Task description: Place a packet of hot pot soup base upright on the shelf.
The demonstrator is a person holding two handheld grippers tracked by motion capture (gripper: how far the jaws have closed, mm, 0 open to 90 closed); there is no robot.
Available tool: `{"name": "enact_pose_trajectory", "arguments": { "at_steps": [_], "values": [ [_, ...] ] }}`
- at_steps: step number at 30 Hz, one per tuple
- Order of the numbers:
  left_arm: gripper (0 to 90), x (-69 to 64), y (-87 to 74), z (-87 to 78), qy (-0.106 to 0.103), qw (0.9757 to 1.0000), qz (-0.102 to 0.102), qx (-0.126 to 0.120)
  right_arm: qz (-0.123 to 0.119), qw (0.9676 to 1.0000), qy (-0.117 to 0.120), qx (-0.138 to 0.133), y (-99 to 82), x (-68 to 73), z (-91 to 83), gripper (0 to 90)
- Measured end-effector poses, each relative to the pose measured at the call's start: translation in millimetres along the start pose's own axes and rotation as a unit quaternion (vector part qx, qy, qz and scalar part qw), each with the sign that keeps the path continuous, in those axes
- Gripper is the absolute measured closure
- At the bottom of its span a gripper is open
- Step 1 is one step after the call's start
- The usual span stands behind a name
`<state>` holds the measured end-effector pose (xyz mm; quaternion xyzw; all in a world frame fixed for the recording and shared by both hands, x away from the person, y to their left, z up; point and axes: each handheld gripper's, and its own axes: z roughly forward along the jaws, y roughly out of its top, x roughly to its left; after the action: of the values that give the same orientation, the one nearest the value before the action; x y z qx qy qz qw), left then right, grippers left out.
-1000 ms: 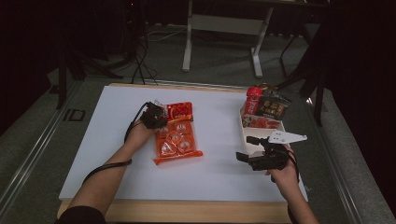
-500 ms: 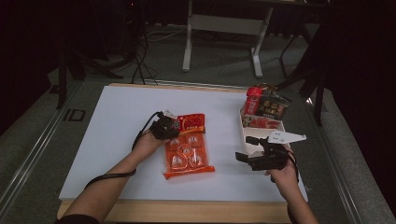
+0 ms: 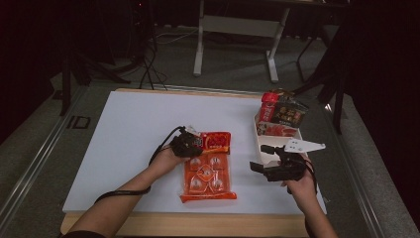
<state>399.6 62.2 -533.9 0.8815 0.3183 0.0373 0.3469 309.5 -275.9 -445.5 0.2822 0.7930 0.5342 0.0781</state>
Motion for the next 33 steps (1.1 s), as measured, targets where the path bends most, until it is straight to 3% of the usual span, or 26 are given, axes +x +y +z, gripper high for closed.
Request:
{"name": "enact_pose_trajectory", "arguments": {
  "at_steps": [4, 10, 13, 15, 16, 23, 33],
  "values": [
    [90.0, -5.8, 0.2, 1.3, -0.011, 0.9999, 0.011, 0.003, -0.001, 1.0, 0.0, 0.0, 0.1, -0.1, -0.1, 15.5],
    [90.0, -7.4, -2.7, 1.2, -0.01, 0.9998, 0.008, -0.013, -0.007, 0.9999, -0.007, -0.007, 0.3, -0.3, -1.4, 15.5],
    [89.8, -4.4, -1.1, -1.5, -0.022, 0.9996, 0.0, -0.02, -0.009, 0.9998, -0.011, -0.01, 0.3, -0.5, -2.2, 15.5],
    [89.6, -6.9, 0.1, -3.8, -0.017, 0.9995, 0.008, -0.025, -0.01, 0.9998, -0.012, -0.009, 0.2, -0.4, -2.3, 15.5],
    [80.5, -6.5, 0.7, -5.7, -0.025, 0.9994, 0.007, -0.025, -0.01, 0.9999, -0.01, -0.008, -0.3, -0.7, -2.1, 16.5],
    [58.2, -6.6, 1.9, -20.5, -0.035, 0.9987, -0.004, -0.037, -0.014, 0.9998, -0.016, -0.007, -1.0, -2.0, -1.7, 18.7],
    [50.1, 0.9, -7.4, -51.5, -0.037, 0.9966, -0.03, -0.067, -0.023, 0.9997, -0.013, -0.002, -1.4, 0.1, 2.2, 18.1]
  ]
}}
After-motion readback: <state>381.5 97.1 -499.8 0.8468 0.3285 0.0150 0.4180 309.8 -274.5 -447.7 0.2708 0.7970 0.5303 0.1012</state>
